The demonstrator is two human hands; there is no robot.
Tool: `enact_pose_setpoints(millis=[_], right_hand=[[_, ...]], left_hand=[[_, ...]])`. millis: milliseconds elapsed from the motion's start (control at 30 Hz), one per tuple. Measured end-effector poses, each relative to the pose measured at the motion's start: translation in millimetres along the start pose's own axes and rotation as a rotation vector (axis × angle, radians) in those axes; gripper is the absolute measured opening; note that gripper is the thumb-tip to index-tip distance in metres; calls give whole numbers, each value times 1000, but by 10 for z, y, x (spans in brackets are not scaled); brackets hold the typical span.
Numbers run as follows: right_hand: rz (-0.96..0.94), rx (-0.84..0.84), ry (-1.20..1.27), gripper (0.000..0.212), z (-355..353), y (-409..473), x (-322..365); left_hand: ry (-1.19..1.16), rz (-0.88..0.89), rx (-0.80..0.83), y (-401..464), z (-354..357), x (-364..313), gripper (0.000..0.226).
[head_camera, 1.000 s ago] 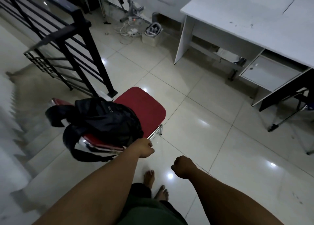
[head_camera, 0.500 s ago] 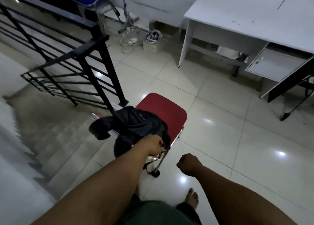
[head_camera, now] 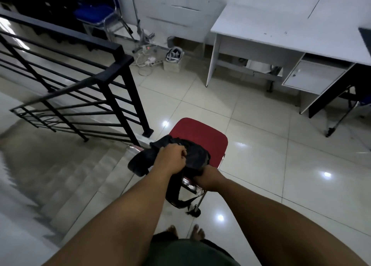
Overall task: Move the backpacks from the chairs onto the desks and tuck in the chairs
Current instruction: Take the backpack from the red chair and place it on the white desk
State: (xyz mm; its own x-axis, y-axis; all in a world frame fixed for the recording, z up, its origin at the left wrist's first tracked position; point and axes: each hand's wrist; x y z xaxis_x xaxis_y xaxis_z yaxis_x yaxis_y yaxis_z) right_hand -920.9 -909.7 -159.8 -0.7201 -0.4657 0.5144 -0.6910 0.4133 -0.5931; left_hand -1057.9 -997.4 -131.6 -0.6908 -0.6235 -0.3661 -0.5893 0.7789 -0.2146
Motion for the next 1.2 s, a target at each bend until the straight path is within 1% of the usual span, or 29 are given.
enact_pose_setpoints(millis=[67, 167, 233, 300, 333, 400, 433, 467, 500, 533, 600, 700, 733, 767, 833, 900, 967, 1100, 1200], right_hand=[[51, 20, 111, 17, -8, -33, 12], [109, -16, 281, 23, 43, -69, 10], [123, -53, 383, 24, 79, -49, 45], [177, -63, 508, 20, 90, -27, 166], [219, -83, 607, 20, 91, -5, 231], [288, -128, 774, 30, 84, 48, 316], [305, -133, 797, 40, 62, 74, 359], [317, -126, 784, 50, 72, 93, 388], [320, -118, 746, 54, 66, 99, 397], [316, -107, 701, 52, 63, 119, 400], [287, -80, 638, 40, 38, 174, 402], [238, -26, 659, 21, -12, 220, 437], [231, -14, 658, 22, -36, 237, 440], [231, -11, 644, 28, -68, 253, 447], [230, -18, 582, 36, -132, 290, 452], [218, -26, 505, 41, -196, 319, 449], [217, -45, 454, 43, -250, 358, 434], [238, -119, 386, 38, -323, 457, 401], [235, -173, 283, 33, -394, 516, 411]], left_hand=[[156, -45, -85, -10, -13, 105, 26], [195, -218, -141, -59, -50, 237, 36], [221, -322, -100, -74, -81, 300, 44], [237, -355, -48, -59, -87, 348, 46], [236, -353, -20, -37, -97, 364, 45], [231, -347, 43, 20, -134, 410, 42], [230, -342, 67, 61, -169, 434, 39], [236, -339, 95, 85, -200, 469, 35], [233, -339, 115, 109, -232, 483, 30], [214, -335, 122, 146, -249, 498, 26], [162, -325, 144, 221, -261, 552, 23], [17, -313, 186, 329, -277, 634, 38], [-24, -309, 196, 369, -294, 655, 43], [-57, -305, 199, 408, -307, 669, 45], [-101, -282, 202, 488, -314, 675, 44], [-77, -210, 200, 556, -297, 665, 42], [11, -96, 195, 636, -276, 663, 39], [184, 127, 155, 793, -319, 674, 33], [235, 208, 167, 950, -379, 633, 34]])
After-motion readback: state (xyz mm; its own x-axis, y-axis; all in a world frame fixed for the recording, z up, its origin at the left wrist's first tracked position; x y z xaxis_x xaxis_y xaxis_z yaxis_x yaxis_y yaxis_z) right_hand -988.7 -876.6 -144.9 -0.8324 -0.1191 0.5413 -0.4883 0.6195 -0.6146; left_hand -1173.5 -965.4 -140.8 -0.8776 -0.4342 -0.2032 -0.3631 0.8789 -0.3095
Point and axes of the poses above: each hand's wrist, its own y-axis towards the middle knuckle, its own z-axis out of the palm, x = y × z, and after that the axes turned 1 degree about -z, right-handed
